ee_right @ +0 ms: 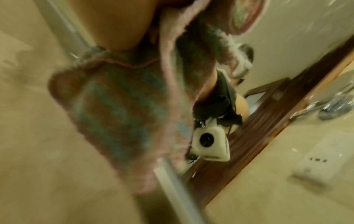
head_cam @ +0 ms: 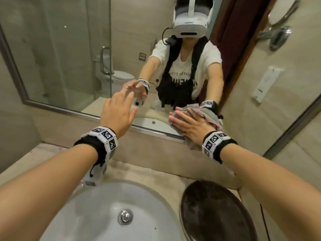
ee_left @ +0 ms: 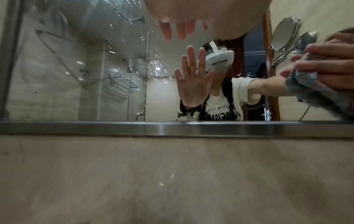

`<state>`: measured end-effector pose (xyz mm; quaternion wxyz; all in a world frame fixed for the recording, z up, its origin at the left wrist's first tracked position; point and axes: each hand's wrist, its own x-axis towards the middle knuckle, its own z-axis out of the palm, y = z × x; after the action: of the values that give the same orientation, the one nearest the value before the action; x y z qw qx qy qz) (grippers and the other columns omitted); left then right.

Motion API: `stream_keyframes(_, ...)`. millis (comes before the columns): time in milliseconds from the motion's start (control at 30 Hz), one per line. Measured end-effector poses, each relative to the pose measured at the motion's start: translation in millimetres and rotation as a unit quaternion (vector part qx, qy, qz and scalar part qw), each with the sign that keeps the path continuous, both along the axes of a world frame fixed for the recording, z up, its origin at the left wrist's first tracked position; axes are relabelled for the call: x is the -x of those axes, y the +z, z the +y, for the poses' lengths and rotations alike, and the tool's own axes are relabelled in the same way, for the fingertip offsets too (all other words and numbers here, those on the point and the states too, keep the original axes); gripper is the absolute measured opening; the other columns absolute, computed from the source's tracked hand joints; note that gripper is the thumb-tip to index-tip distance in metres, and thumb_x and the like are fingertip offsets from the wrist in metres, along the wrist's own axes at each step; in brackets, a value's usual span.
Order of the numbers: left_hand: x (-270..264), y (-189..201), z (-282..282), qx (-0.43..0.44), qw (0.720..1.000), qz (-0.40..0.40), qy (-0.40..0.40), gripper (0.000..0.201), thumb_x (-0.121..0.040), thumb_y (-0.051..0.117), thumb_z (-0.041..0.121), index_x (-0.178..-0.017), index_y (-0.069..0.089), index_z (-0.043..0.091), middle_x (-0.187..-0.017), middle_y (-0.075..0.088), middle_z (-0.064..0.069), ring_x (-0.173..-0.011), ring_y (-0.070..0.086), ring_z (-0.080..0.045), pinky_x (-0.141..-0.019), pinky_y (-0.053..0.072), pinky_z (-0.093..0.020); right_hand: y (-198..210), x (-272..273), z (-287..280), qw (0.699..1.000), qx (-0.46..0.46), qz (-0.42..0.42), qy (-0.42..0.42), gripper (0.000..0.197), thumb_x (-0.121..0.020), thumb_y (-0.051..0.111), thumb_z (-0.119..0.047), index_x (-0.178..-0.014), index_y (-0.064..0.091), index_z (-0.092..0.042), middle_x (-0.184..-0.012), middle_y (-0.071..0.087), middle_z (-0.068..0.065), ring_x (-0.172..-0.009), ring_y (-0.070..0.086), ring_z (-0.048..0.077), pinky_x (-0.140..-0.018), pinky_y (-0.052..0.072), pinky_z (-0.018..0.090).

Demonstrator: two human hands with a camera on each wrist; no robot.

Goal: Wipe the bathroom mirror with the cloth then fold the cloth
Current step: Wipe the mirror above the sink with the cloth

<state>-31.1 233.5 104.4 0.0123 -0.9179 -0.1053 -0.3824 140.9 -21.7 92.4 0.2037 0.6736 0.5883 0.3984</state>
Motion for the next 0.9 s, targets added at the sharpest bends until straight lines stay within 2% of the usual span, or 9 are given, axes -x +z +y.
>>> stream_keyframes(100,-10,25,19,-0.056,0.998,-0.026,-0.018,0.047,-0.091,0.033,0.039,-0.121,0.047,0.005,-0.132,0.048,-0.021,-0.114,0.049,-0.035,-0.088,0.043,-0.045,56,2,18,0.997,-0.049,-0.055,-0.02,0.073,-0.091,0.023,-0.053,-0.15,-0.004,-0.019,-0.159,-0.01,0.0,-0.144,-0.019,0.025,-0.115,-0.013,0.045)
stream_keyframes(167,-15,44,29,-0.053,0.997,-0.051,-0.019,0.044,-0.091,0.036,0.038,-0.121,0.045,0.006,-0.133,0.045,-0.019,-0.117,0.043,-0.034,-0.093,0.038,-0.046,93,13,40,0.989,-0.125,-0.059,-0.048,0.064,-0.096,0.013,-0.05,-0.15,0.01,-0.016,-0.156,0.018,0.006,-0.144,0.003,0.033,-0.112,-0.002,0.052)
stream_keyframes(233,-16,53,35,-0.034,0.997,-0.07,-0.014,0.043,-0.092,0.04,0.036,-0.122,0.045,0.006,-0.136,0.042,-0.018,-0.122,0.039,-0.033,-0.097,0.035,-0.046,104,23,56,0.98,-0.171,-0.064,-0.082,0.06,-0.099,0.014,-0.046,-0.147,0.025,-0.012,-0.152,0.031,0.009,-0.139,0.024,0.039,-0.11,0.005,0.054)
stream_keyframes(333,-12,47,49,-0.013,0.997,-0.079,0.001,0.042,-0.092,0.041,0.037,-0.12,0.045,0.007,-0.136,0.042,-0.018,-0.124,0.039,-0.033,-0.098,0.035,-0.045,87,29,75,0.968,-0.216,-0.059,-0.111,0.064,-0.095,0.038,-0.042,-0.147,0.021,-0.01,-0.154,0.025,0.012,-0.138,0.022,0.042,-0.11,0.0,0.057)
stream_keyframes(467,2,5,71,-0.034,0.997,-0.073,0.0,0.04,-0.092,0.036,0.039,-0.118,0.043,0.01,-0.131,0.048,-0.018,-0.12,0.042,-0.033,-0.094,0.037,-0.045,6,34,113,0.988,-0.109,-0.064,-0.089,0.075,-0.089,0.041,-0.041,-0.149,0.008,-0.01,-0.155,0.007,0.006,-0.142,-0.018,0.037,-0.111,-0.017,0.053)
stream_keyframes(567,12,-24,84,-0.047,0.996,-0.078,-0.008,0.038,-0.092,0.038,0.038,-0.119,0.043,0.011,-0.129,0.05,-0.018,-0.118,0.04,-0.03,-0.093,0.04,-0.045,-42,42,126,0.994,-0.093,-0.017,-0.063,0.103,-0.078,0.058,-0.04,-0.149,-0.012,-0.01,-0.156,-0.023,0.006,-0.141,-0.027,0.028,-0.111,-0.023,0.049)
stream_keyframes(600,16,-31,88,-0.051,0.996,-0.077,-0.007,0.038,-0.092,0.038,0.037,-0.119,0.044,0.011,-0.129,0.051,-0.018,-0.118,0.039,-0.03,-0.093,0.04,-0.045,-49,41,126,0.994,-0.095,-0.011,-0.053,0.107,-0.076,0.061,-0.04,-0.148,-0.013,-0.01,-0.155,-0.026,0.005,-0.141,-0.026,0.028,-0.111,-0.024,0.049)
stream_keyframes(800,19,-44,80,-0.043,0.996,-0.076,-0.023,0.038,-0.092,0.04,0.037,-0.118,0.047,0.01,-0.127,0.051,-0.02,-0.118,0.035,-0.028,-0.093,0.039,-0.046,-36,18,85,0.999,-0.025,-0.005,0.046,0.085,-0.086,0.036,-0.049,-0.149,-0.011,-0.017,-0.156,-0.022,-0.001,-0.144,-0.019,0.021,-0.115,-0.018,0.043)
stream_keyframes(900,2,-32,52,-0.055,0.995,-0.079,-0.035,0.042,-0.092,0.039,0.038,-0.12,0.049,0.009,-0.129,0.051,-0.02,-0.118,0.034,-0.028,-0.094,0.038,-0.045,-37,6,45,0.998,-0.029,0.034,0.042,0.077,-0.087,0.034,-0.039,-0.15,-0.006,-0.021,-0.156,-0.019,-0.005,-0.145,-0.016,0.017,-0.116,-0.01,0.044)
